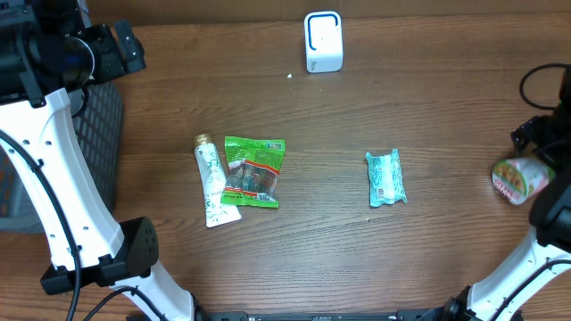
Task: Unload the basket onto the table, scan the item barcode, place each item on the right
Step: 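Carry the cup to the right table edge and release it, then reach the right gripper to the teal wipes pack and grasp it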
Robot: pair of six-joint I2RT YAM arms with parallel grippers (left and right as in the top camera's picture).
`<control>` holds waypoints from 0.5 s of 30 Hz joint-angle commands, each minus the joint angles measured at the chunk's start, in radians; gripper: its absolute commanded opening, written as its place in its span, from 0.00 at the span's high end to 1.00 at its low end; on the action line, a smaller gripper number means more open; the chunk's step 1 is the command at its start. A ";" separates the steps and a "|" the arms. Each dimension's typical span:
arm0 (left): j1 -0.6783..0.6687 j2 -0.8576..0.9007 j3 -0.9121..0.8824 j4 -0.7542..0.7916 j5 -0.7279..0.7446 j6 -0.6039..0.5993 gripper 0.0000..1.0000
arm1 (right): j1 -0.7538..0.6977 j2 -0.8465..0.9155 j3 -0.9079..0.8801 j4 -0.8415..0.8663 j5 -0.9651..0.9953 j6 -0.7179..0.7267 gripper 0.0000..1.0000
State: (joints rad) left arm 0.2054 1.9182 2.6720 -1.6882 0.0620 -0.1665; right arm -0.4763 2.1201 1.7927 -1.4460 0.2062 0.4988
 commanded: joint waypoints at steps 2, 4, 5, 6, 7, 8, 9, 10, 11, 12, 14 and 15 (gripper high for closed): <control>0.002 -0.002 0.000 -0.001 -0.011 -0.013 0.00 | -0.011 -0.008 0.003 0.000 -0.008 0.024 0.00; 0.002 -0.002 0.000 -0.001 -0.011 -0.013 0.00 | -0.011 -0.010 0.013 -0.013 -0.022 0.005 0.00; 0.002 -0.002 0.000 -0.001 -0.011 -0.013 0.00 | -0.006 -0.010 0.024 -0.024 -0.032 -0.006 0.00; 0.002 -0.002 0.000 -0.001 -0.011 -0.013 0.00 | 0.000 -0.011 0.043 -0.039 -0.042 -0.016 0.00; 0.002 -0.002 0.000 -0.001 -0.011 -0.013 0.00 | 0.008 -0.013 0.065 -0.055 -0.053 -0.032 0.00; 0.002 -0.002 0.000 -0.001 -0.011 -0.013 0.00 | 0.017 -0.015 0.091 -0.072 -0.063 -0.041 0.00; 0.002 -0.002 0.000 -0.001 -0.011 -0.013 0.00 | 0.031 -0.020 0.128 -0.091 -0.086 -0.063 0.00; 0.002 -0.002 0.000 -0.001 -0.011 -0.013 0.00 | 0.045 -0.026 0.158 -0.103 -0.109 -0.082 0.00; 0.002 -0.002 0.000 -0.001 -0.011 -0.013 0.00 | 0.063 -0.034 0.192 -0.114 -0.146 -0.113 0.00; 0.002 -0.002 0.000 -0.001 -0.011 -0.013 0.00 | 0.093 -0.046 0.240 -0.125 -0.224 -0.169 0.00; 0.002 -0.002 0.000 -0.001 -0.011 -0.013 0.00 | 0.139 -0.061 0.285 -0.127 -0.348 -0.266 0.00; 0.002 -0.002 0.000 -0.001 -0.011 -0.013 0.00 | 0.165 -0.068 0.296 -0.121 -0.405 -0.317 0.00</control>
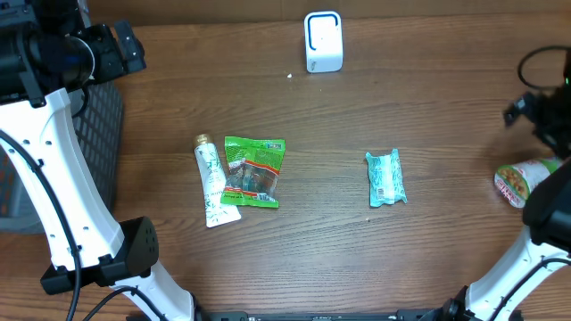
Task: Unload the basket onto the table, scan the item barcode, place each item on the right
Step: 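Reach the right gripper to the teal wipes pack and grasp it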
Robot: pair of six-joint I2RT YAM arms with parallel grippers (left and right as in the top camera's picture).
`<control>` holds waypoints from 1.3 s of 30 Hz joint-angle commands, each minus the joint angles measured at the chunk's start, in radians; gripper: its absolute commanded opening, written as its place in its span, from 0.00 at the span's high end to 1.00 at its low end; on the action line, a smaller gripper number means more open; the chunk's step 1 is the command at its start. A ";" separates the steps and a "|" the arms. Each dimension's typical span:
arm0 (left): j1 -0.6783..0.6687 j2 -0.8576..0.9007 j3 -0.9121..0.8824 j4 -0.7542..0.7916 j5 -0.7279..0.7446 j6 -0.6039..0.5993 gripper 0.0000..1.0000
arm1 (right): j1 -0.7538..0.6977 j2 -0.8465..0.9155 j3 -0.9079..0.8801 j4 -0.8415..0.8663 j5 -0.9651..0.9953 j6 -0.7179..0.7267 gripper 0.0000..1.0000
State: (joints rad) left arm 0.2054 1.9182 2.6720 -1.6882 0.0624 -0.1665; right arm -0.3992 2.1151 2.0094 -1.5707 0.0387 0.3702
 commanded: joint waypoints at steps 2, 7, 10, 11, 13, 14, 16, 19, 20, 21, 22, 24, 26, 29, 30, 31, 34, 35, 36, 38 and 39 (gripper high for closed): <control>0.002 -0.002 0.000 -0.001 -0.011 -0.013 0.00 | 0.137 -0.066 0.079 0.013 -0.307 -0.264 0.00; 0.002 -0.002 0.000 -0.001 -0.011 -0.013 0.00 | 0.258 -0.056 0.012 0.034 -0.325 -0.380 0.00; 0.002 -0.002 0.000 -0.001 -0.011 -0.013 0.00 | 0.318 -0.054 -0.074 0.089 -0.325 -0.404 0.00; 0.002 -0.002 0.000 -0.001 -0.011 -0.013 0.00 | 0.332 -0.054 -0.101 0.109 -0.325 -0.405 0.00; 0.002 -0.002 0.000 -0.001 -0.011 -0.013 0.00 | 0.361 -0.054 -0.163 0.158 -0.325 -0.405 0.00; 0.002 -0.002 0.000 -0.001 -0.011 -0.013 0.00 | 0.376 -0.054 -0.195 0.181 -0.325 -0.407 0.02; 0.002 -0.002 0.000 -0.001 -0.011 -0.013 0.00 | 0.404 -0.054 -0.246 0.212 -0.329 -0.432 0.07; 0.002 -0.002 0.000 -0.001 -0.011 -0.013 0.00 | 0.454 -0.054 -0.312 0.245 -0.327 -0.459 0.11; 0.002 -0.002 0.000 -0.001 -0.011 -0.013 0.00 | 0.468 -0.054 -0.327 0.252 -0.314 -0.467 0.11; 0.002 -0.002 0.000 -0.001 -0.011 -0.013 0.00 | 0.485 -0.054 -0.343 0.260 -0.290 -0.469 0.11; 0.002 -0.002 0.000 -0.001 -0.011 -0.013 0.00 | 0.499 -0.054 -0.356 0.267 -0.268 -0.469 0.11; 0.002 -0.002 0.000 -0.001 -0.011 -0.013 0.00 | 0.529 -0.054 -0.381 0.283 -0.228 -0.469 0.11; 0.002 -0.002 0.000 -0.001 -0.011 -0.013 0.00 | 0.553 -0.054 -0.399 0.305 -0.205 -0.469 0.11; 0.002 -0.002 0.000 -0.001 -0.011 -0.013 0.00 | 0.579 -0.054 -0.422 0.352 -0.169 -0.468 0.12; 0.002 -0.002 0.000 -0.001 -0.011 -0.013 0.00 | 0.584 -0.054 -0.430 0.370 -0.154 -0.469 0.14; 0.002 -0.002 0.000 -0.001 -0.011 -0.013 0.00 | 0.587 -0.054 -0.440 0.389 -0.134 -0.468 0.15; 0.002 -0.002 0.000 -0.001 -0.011 -0.013 0.00 | 0.587 -0.050 -0.459 0.408 -0.091 -0.469 0.18; 0.002 -0.002 0.000 -0.001 -0.011 -0.013 0.00 | 0.584 -0.048 -0.463 0.407 -0.085 -0.469 0.19; 0.002 -0.002 0.000 -0.001 -0.011 -0.013 0.00 | 0.582 -0.048 -0.468 0.407 -0.084 -0.469 0.20; 0.002 -0.002 0.000 -0.001 -0.011 -0.013 0.00 | 0.578 -0.047 -0.475 0.409 -0.084 -0.469 0.24; 0.002 -0.002 0.000 -0.001 -0.011 -0.013 0.00 | 0.576 -0.047 -0.479 0.410 -0.084 -0.469 0.28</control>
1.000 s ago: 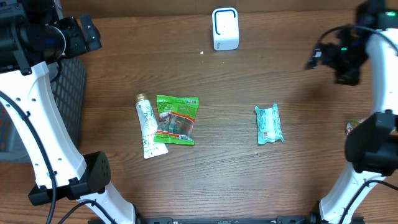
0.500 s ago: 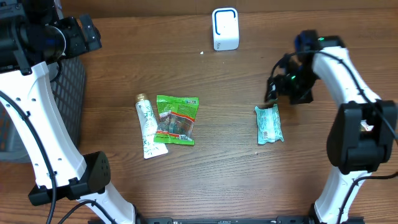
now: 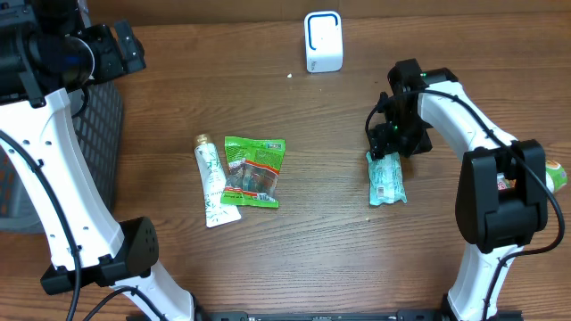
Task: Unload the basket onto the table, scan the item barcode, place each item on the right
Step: 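Reach the right gripper to the teal wipes pack and grasp it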
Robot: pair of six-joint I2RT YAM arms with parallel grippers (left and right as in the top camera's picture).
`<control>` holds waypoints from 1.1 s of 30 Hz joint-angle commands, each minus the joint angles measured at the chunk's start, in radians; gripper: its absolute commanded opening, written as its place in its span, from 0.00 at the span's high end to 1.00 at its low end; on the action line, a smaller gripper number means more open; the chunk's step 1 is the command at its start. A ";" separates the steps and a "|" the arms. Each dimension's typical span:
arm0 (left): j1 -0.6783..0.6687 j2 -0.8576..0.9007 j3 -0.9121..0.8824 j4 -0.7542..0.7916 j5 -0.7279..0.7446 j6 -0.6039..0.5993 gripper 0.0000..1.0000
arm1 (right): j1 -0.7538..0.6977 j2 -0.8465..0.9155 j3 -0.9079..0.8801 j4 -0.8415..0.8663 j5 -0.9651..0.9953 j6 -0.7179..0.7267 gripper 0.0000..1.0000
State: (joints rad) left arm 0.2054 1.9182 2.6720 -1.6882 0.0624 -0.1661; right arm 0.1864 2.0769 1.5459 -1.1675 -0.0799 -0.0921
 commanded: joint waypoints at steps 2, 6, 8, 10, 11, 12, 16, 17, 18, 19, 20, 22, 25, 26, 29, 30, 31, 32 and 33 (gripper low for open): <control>0.002 -0.002 0.000 -0.001 -0.011 -0.014 0.00 | -0.011 -0.008 -0.022 0.008 0.032 -0.005 0.38; 0.002 -0.002 0.000 -0.001 -0.011 -0.014 0.00 | -0.011 -0.008 -0.022 0.010 -0.083 0.030 0.54; 0.002 -0.002 0.000 -0.001 -0.011 -0.014 0.00 | -0.011 -0.008 -0.022 0.016 -0.130 0.114 0.66; 0.002 -0.002 0.000 -0.001 -0.011 -0.014 0.00 | -0.011 -0.008 -0.022 0.018 -0.159 0.216 0.67; 0.002 -0.002 0.000 -0.001 -0.011 -0.014 0.00 | -0.011 -0.008 -0.022 0.019 -0.168 0.271 0.67; 0.002 -0.002 0.000 -0.001 -0.011 -0.014 0.00 | -0.011 -0.008 -0.022 0.020 -0.178 0.346 0.67; 0.002 -0.002 0.000 -0.001 -0.011 -0.014 0.00 | -0.010 -0.008 -0.022 0.056 -0.196 0.638 0.74; 0.002 -0.002 0.000 -0.001 -0.011 -0.014 0.00 | -0.010 -0.008 -0.022 0.078 -0.196 0.705 0.75; 0.002 -0.002 0.000 -0.001 -0.011 -0.014 0.00 | -0.008 -0.008 -0.022 0.101 -0.196 0.753 0.75; 0.002 -0.002 0.000 -0.001 -0.011 -0.014 0.00 | -0.007 -0.008 -0.022 0.127 -0.195 0.797 0.75; 0.002 -0.002 0.000 -0.001 -0.011 -0.014 0.00 | -0.005 -0.008 -0.022 0.155 -0.195 0.830 0.73; 0.002 -0.002 0.000 -0.001 -0.011 -0.014 0.00 | -0.002 -0.008 -0.022 0.217 -0.204 0.846 0.63; 0.002 -0.002 0.000 -0.001 -0.011 -0.014 0.00 | -0.002 -0.008 -0.018 0.278 -0.283 0.632 0.42; 0.002 -0.002 0.000 -0.001 -0.011 -0.014 0.00 | -0.008 -0.008 -0.009 0.274 -0.310 0.498 0.35; 0.002 -0.002 0.000 -0.001 -0.011 -0.014 0.00 | -0.028 -0.009 0.020 0.193 -0.314 0.214 0.17; 0.002 -0.002 0.000 -0.001 -0.011 -0.014 0.00 | -0.037 -0.009 0.027 0.157 -0.311 0.111 0.12; 0.002 -0.002 0.000 -0.001 -0.011 -0.014 0.00 | -0.045 -0.009 0.028 0.131 -0.304 0.034 0.09; 0.002 -0.002 0.000 -0.001 -0.011 -0.014 0.00 | -0.052 -0.009 0.028 0.104 -0.304 -0.052 0.08; 0.002 -0.002 0.000 -0.001 -0.011 -0.014 0.00 | -0.056 -0.008 0.026 0.077 -0.303 -0.143 0.08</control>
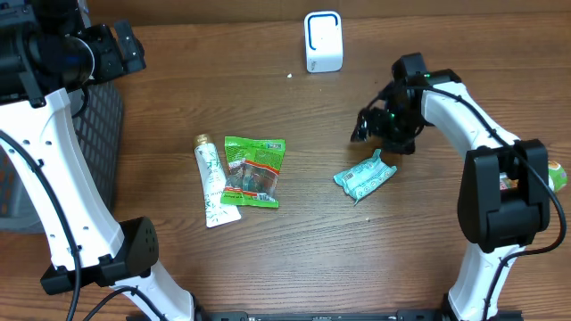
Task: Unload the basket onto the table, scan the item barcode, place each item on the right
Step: 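Reach the right gripper to the teal wipes pack and grasp it, then lift the wipes pack and move it toward the scanner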
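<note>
A teal packet [366, 176] lies tilted on the wooden table right of centre, its upper right end up against my right gripper [366, 131]. That gripper hangs just above and behind the packet; the overhead view does not show whether its fingers hold the packet. The white barcode scanner [323, 40] stands at the back centre, well behind both. My left gripper [120, 46] is far off at the back left, above the basket, its fingers not readable.
A white tube with green print [211, 181] and a green snack bag [253, 171] lie side by side left of centre. A dark mesh basket [100, 134] sits at the left edge. A green-lidded item [558, 176] shows at the right edge.
The teal packet has turned from upright in the picture to slanting and shifted left. My right gripper has moved slightly back and left from the packet's top end. The left arm is unchanged.
My right gripper was at the far right edge by a round green-lidded item, then just behind it. Then it stood over the top end of the teal packet at the table's middle right. Now the packet lies turned and shifted left.
</note>
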Robot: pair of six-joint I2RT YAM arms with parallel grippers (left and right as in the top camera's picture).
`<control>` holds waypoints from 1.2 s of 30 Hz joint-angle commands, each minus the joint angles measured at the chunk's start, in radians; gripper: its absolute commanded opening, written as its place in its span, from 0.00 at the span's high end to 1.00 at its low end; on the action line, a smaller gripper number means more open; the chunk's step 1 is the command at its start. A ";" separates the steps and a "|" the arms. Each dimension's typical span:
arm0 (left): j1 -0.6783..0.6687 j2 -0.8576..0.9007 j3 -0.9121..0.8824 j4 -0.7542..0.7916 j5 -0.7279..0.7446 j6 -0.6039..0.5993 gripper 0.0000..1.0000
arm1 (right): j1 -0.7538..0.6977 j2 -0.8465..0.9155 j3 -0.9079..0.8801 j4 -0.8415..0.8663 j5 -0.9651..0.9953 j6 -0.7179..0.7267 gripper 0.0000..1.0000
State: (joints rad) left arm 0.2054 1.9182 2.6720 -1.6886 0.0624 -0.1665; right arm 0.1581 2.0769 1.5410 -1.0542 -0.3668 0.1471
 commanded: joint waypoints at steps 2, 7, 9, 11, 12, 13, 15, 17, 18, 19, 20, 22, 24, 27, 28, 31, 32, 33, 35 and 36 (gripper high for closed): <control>0.002 -0.002 0.000 -0.001 -0.011 -0.013 0.00 | -0.027 -0.006 0.029 -0.061 -0.015 -0.454 0.08; 0.002 -0.002 0.000 -0.001 -0.011 -0.013 0.00 | -0.027 -0.005 0.021 -0.082 -0.012 -0.470 0.11; 0.002 -0.002 0.000 -0.001 -0.011 -0.013 0.00 | -0.029 -0.005 0.003 -0.088 -0.012 -0.469 0.13; 0.002 -0.002 0.000 -0.001 -0.011 -0.013 0.00 | -0.032 -0.005 -0.023 -0.096 0.001 -0.469 0.16; 0.002 -0.002 0.000 -0.001 -0.011 -0.013 0.00 | -0.032 -0.005 -0.039 -0.098 0.014 -0.467 0.18; 0.002 -0.002 0.000 -0.001 -0.011 -0.013 0.00 | -0.032 -0.005 -0.055 -0.098 0.029 -0.466 0.19; 0.002 -0.002 0.000 -0.001 -0.011 -0.013 0.00 | -0.032 -0.005 -0.076 -0.095 0.042 -0.466 0.22; 0.002 -0.002 0.000 -0.001 -0.011 -0.013 0.00 | -0.032 -0.005 -0.093 -0.088 0.043 -0.465 0.28; 0.002 -0.002 0.000 -0.001 -0.011 -0.013 0.00 | -0.032 -0.005 -0.099 -0.084 0.043 -0.465 0.32; 0.002 -0.002 0.000 -0.001 -0.011 -0.013 0.00 | -0.032 -0.005 -0.110 -0.079 0.043 -0.465 0.36; 0.002 -0.002 0.000 -0.001 -0.011 -0.013 0.00 | -0.032 -0.005 -0.116 -0.074 0.043 -0.461 0.41; 0.002 -0.002 0.000 -0.001 -0.011 -0.013 0.00 | -0.032 -0.005 -0.120 -0.074 0.043 -0.447 0.56; 0.002 -0.002 0.000 -0.001 -0.011 -0.013 0.00 | -0.031 -0.005 -0.120 -0.068 0.042 -0.422 0.66; 0.002 -0.002 0.000 -0.001 -0.011 -0.013 0.00 | -0.031 -0.005 -0.118 -0.048 0.014 -0.362 0.67; 0.002 -0.002 0.000 -0.001 -0.011 -0.013 0.00 | -0.031 -0.005 -0.111 -0.047 0.002 -0.346 0.70; 0.002 -0.002 0.000 -0.001 -0.011 -0.013 0.00 | -0.031 -0.005 -0.056 -0.058 -0.060 -0.257 0.90; 0.002 -0.002 0.000 -0.001 -0.011 -0.013 0.00 | -0.031 -0.005 -0.036 -0.066 -0.077 -0.243 0.94; 0.002 -0.002 0.000 -0.001 -0.011 -0.013 0.00 | -0.031 -0.005 -0.014 -0.076 -0.100 -0.237 0.96; 0.002 -0.002 0.000 -0.001 -0.011 -0.013 0.00 | -0.031 -0.008 0.029 -0.090 -0.148 -0.221 0.96; 0.002 -0.002 0.000 -0.001 -0.011 -0.013 0.00 | -0.031 -0.013 0.048 -0.093 -0.180 -0.221 0.96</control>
State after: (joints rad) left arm 0.2054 1.9182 2.6720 -1.6886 0.0620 -0.1665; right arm 0.1268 2.0773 1.5047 -1.1454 -0.4335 -0.1303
